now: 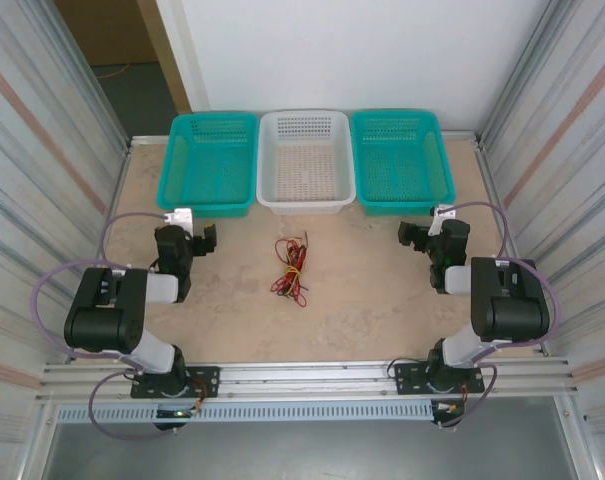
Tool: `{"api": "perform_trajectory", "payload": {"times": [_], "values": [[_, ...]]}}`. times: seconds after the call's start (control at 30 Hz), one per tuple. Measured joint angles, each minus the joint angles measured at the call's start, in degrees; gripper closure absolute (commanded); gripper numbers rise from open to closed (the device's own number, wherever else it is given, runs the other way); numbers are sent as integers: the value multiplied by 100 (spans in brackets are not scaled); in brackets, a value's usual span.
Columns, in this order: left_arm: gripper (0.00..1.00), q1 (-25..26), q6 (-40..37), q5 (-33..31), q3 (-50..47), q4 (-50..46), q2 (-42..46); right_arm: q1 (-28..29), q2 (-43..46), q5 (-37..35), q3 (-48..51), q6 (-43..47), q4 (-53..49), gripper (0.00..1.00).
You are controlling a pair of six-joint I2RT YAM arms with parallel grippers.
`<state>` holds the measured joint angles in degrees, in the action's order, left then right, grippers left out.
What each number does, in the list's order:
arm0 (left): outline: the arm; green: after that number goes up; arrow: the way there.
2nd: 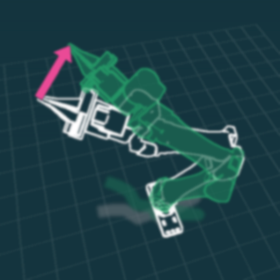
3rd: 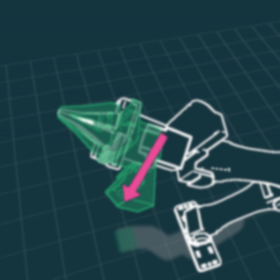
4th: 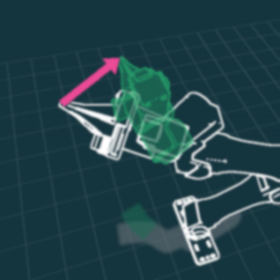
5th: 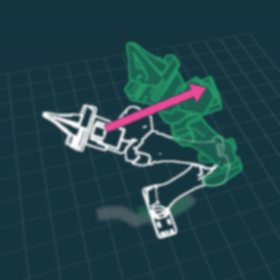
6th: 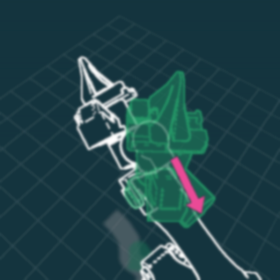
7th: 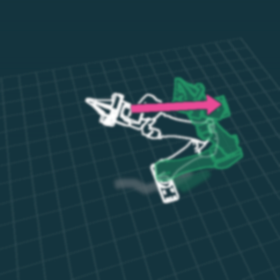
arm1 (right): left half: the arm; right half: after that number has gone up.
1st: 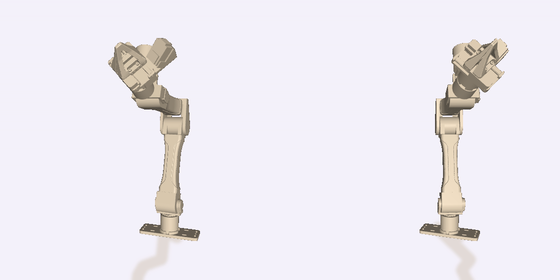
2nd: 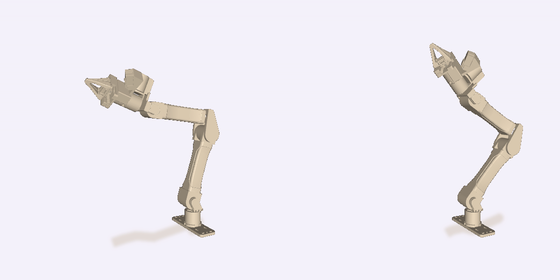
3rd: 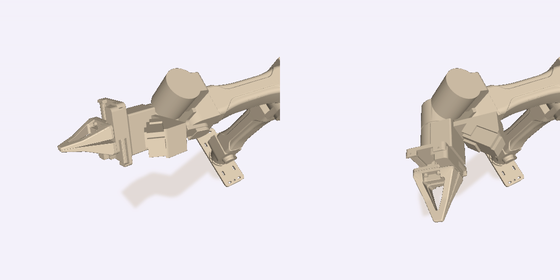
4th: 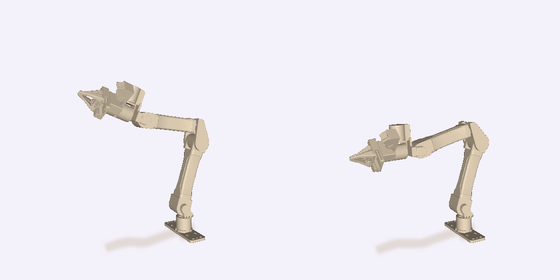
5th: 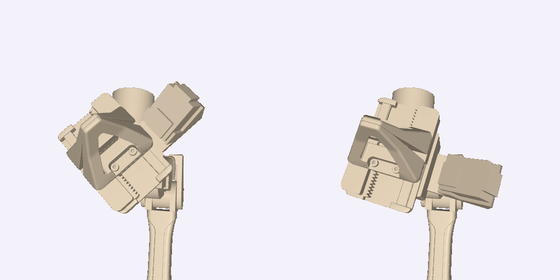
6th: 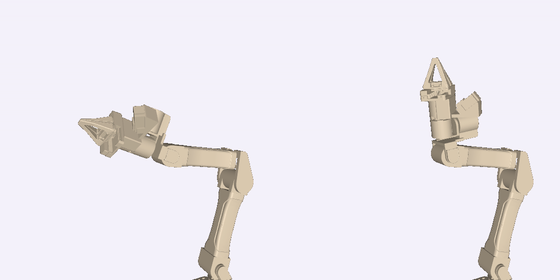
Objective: Untangle the cables
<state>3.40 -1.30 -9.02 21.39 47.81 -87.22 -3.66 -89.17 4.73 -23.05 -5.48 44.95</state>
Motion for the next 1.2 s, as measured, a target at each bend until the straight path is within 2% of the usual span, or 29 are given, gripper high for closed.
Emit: {"api": "perform_trajectory", "payload": {"times": [1.1,1.13,1.2], "values": [[1,0,0,-2,0,-2,0,7,9,-83,0,-2,-17,1],[1,7,0,-15,4,-24,11,35,59,-219,-13,-9,-122,1],[1,81,-42,-166,55,-297,131,72,417,-662,-227,-146,-997,1]]}}
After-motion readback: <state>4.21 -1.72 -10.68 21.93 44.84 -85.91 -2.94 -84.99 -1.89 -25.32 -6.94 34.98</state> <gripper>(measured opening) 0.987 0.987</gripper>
